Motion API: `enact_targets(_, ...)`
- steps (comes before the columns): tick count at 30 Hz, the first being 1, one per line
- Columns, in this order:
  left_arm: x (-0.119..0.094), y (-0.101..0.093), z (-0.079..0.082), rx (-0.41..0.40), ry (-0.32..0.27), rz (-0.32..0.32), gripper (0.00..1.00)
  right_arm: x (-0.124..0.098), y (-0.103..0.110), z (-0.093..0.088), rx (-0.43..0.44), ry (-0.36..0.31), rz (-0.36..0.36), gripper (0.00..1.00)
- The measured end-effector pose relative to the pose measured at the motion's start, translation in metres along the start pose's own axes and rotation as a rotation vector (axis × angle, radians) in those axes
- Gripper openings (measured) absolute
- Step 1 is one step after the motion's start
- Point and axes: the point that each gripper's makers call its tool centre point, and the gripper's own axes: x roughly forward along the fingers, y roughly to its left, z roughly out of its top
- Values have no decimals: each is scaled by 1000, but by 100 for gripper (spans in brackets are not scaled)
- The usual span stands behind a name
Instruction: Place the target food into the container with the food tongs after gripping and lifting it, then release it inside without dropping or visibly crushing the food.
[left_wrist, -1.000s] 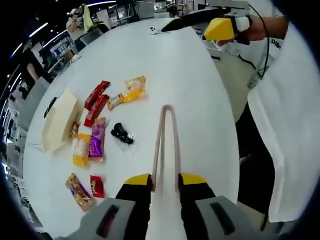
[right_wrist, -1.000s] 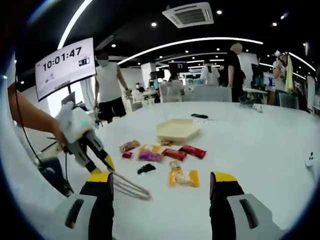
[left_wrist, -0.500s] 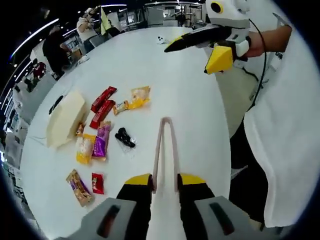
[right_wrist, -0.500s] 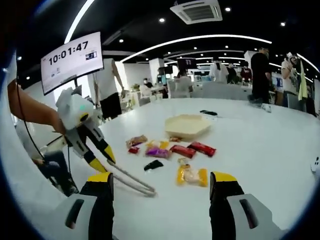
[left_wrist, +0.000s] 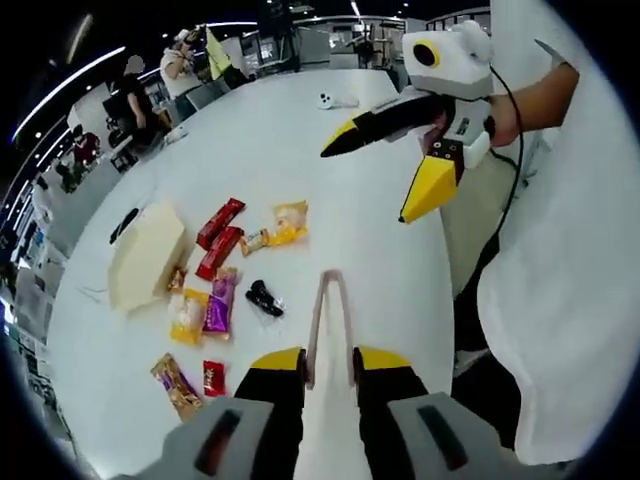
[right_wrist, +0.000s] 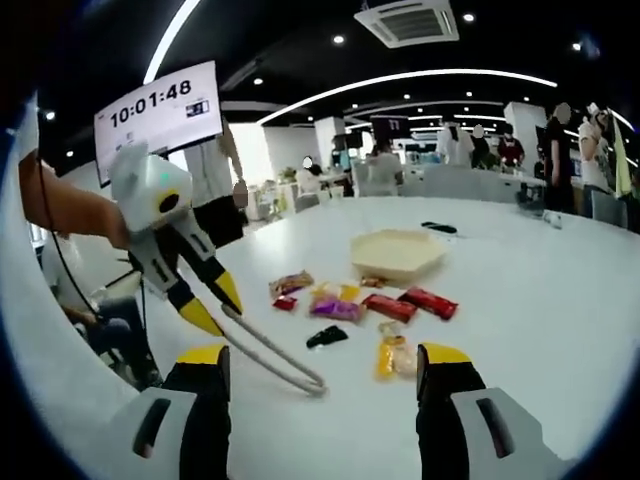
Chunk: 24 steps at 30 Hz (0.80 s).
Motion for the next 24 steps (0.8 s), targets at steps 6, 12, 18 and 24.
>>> enact_targets(6,-5,2,6,-2,-12,11,17,3,4,-4,6,2,12,77)
enact_targets(12,-5,2,10,-9,-20,11,17,6,7,-11,11,8,26,76)
enact_targets(18,-5,3,11,-3,-6,10,17,18,15,-21,-19,31,56,75)
enact_targets(24,-6,3,14,1,2,9,17,22,22,-25,-39,33,77,71)
